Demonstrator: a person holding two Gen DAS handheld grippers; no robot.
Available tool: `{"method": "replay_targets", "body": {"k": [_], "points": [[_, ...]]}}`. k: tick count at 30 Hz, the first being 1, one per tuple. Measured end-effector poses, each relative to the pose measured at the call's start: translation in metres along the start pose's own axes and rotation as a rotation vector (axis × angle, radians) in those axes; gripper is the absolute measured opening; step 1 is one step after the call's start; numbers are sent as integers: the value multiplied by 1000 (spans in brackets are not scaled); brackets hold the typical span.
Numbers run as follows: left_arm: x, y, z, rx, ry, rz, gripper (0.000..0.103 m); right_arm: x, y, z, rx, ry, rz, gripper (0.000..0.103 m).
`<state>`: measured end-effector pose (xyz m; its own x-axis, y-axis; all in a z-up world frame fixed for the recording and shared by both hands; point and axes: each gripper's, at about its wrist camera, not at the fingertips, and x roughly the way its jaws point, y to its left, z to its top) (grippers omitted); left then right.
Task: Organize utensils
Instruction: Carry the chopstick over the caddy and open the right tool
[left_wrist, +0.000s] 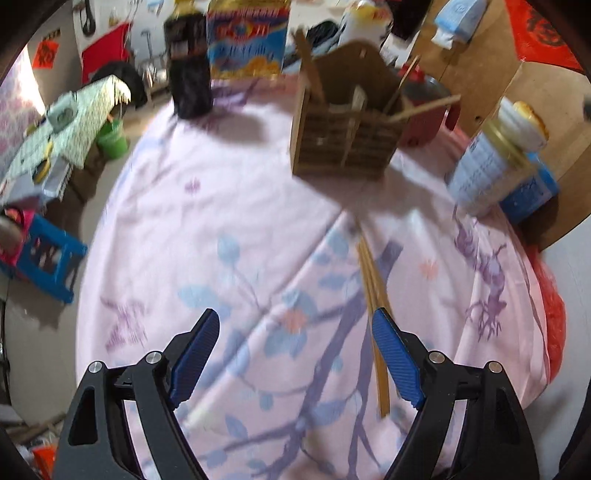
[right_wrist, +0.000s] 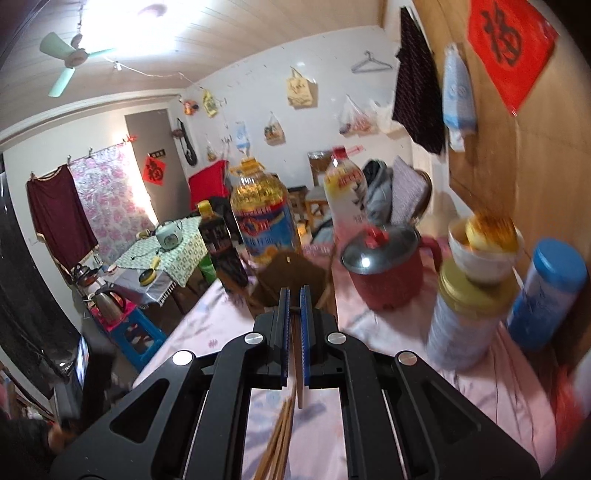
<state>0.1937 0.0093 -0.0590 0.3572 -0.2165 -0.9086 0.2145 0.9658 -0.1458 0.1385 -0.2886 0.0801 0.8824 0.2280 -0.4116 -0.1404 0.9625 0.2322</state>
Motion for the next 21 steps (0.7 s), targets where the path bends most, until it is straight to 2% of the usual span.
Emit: {"method": "replay_targets", "body": {"k": [13,17,21], "points": [[26,1,-42,-38,137,26,83,56,14,71,-101,-129,-2,6],[28,1,-49,-40,152,35,83,79,20,84,-129,-154,-9,6],[29,3,-54,-50,161,44,83,108,24,85,-150,-139,-19,6]]}}
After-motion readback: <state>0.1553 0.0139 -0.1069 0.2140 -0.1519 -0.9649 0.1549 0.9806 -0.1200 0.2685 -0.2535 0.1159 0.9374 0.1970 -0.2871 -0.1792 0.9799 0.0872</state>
